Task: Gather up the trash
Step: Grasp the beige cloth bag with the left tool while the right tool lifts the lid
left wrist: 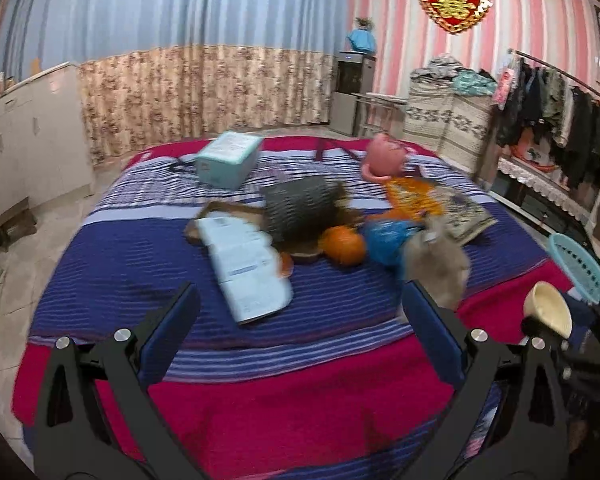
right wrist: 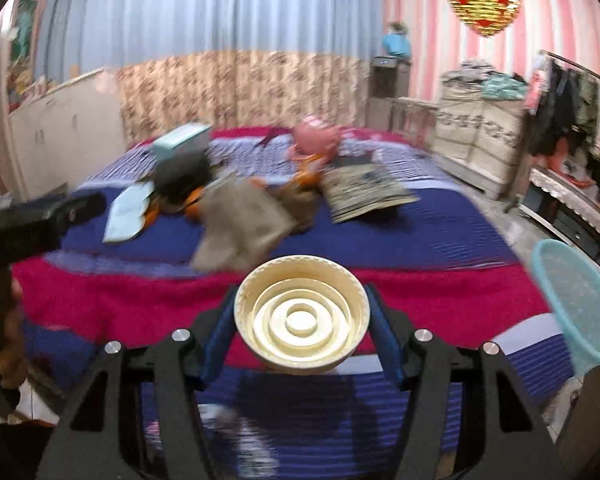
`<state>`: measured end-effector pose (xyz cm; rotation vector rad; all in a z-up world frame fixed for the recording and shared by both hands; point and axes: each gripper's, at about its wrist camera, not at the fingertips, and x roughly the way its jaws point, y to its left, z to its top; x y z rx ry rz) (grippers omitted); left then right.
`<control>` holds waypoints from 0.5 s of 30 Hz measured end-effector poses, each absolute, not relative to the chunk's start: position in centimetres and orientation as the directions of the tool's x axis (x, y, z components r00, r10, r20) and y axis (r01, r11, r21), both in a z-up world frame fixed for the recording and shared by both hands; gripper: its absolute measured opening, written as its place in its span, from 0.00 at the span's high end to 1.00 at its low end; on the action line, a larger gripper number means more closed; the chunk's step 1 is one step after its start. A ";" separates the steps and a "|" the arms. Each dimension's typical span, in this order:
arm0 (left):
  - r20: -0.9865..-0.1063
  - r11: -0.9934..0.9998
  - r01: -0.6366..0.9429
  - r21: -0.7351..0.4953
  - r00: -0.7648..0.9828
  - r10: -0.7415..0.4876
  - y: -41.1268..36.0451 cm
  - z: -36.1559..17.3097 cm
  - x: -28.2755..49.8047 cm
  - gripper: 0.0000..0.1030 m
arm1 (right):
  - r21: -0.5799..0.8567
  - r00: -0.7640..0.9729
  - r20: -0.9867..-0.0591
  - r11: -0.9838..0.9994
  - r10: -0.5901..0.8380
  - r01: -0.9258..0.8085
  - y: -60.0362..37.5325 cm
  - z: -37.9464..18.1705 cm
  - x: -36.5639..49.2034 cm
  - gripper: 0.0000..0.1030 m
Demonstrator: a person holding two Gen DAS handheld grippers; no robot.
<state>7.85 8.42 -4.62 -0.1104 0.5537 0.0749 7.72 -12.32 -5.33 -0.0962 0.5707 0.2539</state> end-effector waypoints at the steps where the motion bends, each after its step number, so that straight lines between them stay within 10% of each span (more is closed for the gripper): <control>1: -0.526 0.993 -0.087 -0.084 0.850 0.029 7.7 -4.6 8.1 0.05 | -0.012 0.819 -0.539 0.970 0.197 -0.242 -13.4 -5.1 7.9 0.41; 12: -0.570 0.998 -0.043 0.045 0.819 0.061 -1.6 -7.5 14.0 0.05 | 0.059 0.856 -0.513 0.997 0.073 -0.050 -23.1 -4.9 8.5 0.41; 15: -0.619 0.999 -0.040 0.037 0.783 0.054 -2.0 -8.5 15.6 0.21 | 0.088 0.855 -0.513 0.995 0.078 -0.038 -24.1 -5.3 8.7 0.41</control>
